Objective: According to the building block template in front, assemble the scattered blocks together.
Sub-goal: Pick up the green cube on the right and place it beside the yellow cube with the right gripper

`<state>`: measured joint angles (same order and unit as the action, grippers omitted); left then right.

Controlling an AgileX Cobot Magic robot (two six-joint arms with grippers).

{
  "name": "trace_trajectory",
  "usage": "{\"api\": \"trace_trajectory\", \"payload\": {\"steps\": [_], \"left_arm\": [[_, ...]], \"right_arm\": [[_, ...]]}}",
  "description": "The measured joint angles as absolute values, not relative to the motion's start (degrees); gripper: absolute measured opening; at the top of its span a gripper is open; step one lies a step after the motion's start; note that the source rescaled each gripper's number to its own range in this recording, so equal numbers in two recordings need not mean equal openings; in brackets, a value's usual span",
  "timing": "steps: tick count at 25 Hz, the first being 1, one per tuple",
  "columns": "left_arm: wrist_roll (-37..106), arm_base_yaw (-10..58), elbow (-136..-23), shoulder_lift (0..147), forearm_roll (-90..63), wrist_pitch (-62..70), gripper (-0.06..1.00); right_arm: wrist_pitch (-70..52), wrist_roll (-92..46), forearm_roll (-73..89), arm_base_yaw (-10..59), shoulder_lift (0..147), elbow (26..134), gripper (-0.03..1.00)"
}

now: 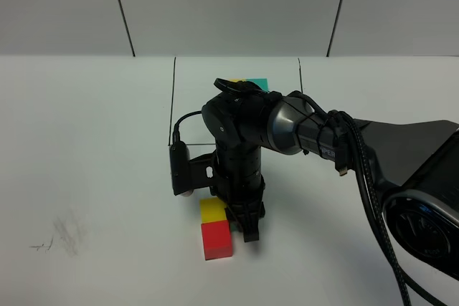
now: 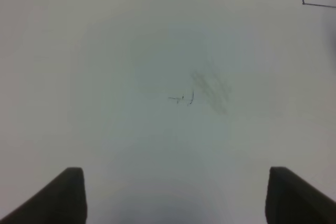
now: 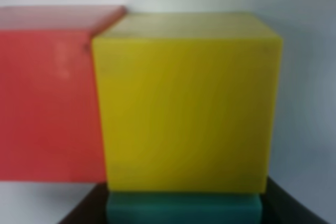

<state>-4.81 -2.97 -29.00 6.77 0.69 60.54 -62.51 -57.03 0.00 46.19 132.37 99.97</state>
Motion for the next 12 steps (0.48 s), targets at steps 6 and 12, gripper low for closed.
{"api": "trace_trajectory", "payload": {"steps": [6,12], "left_arm": [[-4.8,-3.0,-29.0,6.8,0.7,60.5,1.0],[-4.8,-3.0,-29.0,6.8,0.7,60.5,1.0]], "right_arm": [[-62.4,-54.4,0.0,46.2,132.8,100.3,0.5],[-62.4,-51.7,0.0,46.2,133.0,100.5,0.5]]}}
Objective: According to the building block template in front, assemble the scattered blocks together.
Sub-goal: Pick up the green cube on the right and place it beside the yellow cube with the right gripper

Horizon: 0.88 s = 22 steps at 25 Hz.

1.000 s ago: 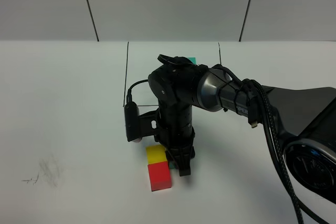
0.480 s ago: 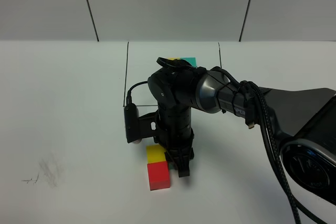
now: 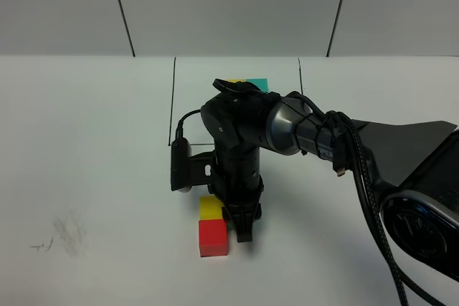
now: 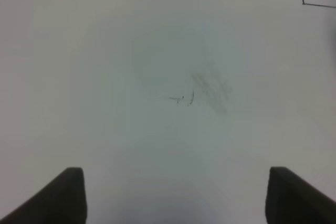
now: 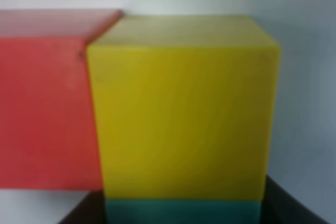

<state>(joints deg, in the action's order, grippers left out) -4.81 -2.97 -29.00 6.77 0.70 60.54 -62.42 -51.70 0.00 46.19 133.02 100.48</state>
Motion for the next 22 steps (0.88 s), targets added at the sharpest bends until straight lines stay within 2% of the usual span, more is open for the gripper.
{"api": "trace_trajectory", "payload": {"steps": [22], "left_arm": [[-4.8,-3.0,-29.0,6.8,0.7,60.5,1.0]], "right_arm": [[-62.3,-51.2,0.0,46.2,133.0,100.5,0.5]]}}
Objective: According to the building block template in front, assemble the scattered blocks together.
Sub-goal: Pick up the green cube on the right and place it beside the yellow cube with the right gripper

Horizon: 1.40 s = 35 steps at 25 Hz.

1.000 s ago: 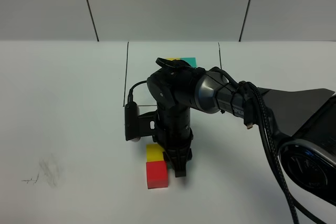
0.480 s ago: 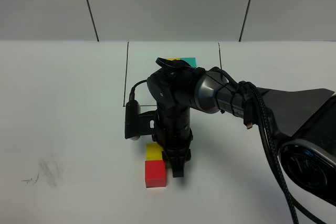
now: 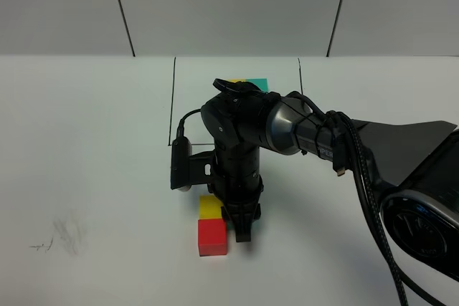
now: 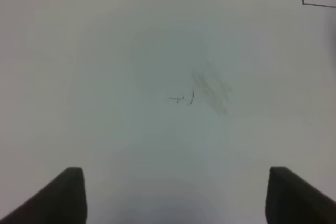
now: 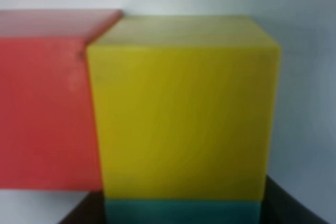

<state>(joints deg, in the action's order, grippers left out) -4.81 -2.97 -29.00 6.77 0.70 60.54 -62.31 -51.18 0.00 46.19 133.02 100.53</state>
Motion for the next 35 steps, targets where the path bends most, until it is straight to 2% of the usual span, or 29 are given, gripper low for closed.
{"api": "trace_trajectory", "payload": {"steps": [20,35], "left_arm": [[-4.8,-3.0,-29.0,6.8,0.7,60.5,1.0],[-4.8,-3.0,-29.0,6.8,0.7,60.5,1.0]], "right_arm": [[-62.3,-51.2,0.0,46.2,133.0,100.5,0.51],[-61.5,-48.6,1.1,46.2,133.4,100.5,0.72]]}}
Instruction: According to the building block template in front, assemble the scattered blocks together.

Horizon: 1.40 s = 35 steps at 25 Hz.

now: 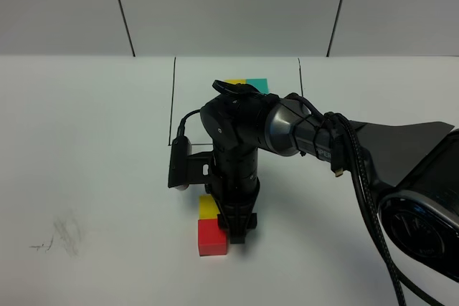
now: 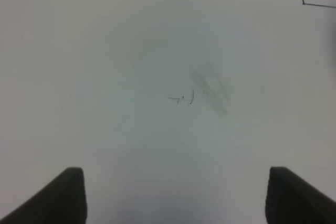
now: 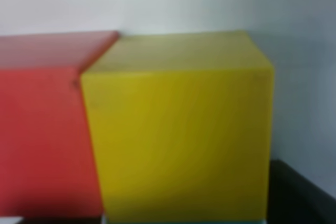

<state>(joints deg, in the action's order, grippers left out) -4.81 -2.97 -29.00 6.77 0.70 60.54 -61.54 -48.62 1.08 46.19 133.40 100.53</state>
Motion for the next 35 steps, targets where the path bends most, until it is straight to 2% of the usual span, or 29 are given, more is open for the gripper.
{"api": "trace_trajectory", "payload": {"steps": [9,26,35], "left_arm": [[-4.8,-3.0,-29.0,6.8,0.7,60.5,1.0],[-4.8,-3.0,-29.0,6.8,0.7,60.5,1.0],[-4.8,-3.0,-29.0,6.8,0.7,60.5,1.0]], "right_arm": [[-62.4,-46.3,-0.7,46.2,132.9,100.5,0.84],[-69.5,-37.5,-3.0,43.8,125.5,100.4,0.85],[-69.6,-28.9,-4.4,37.4,119.3,100.4,0.85]]}}
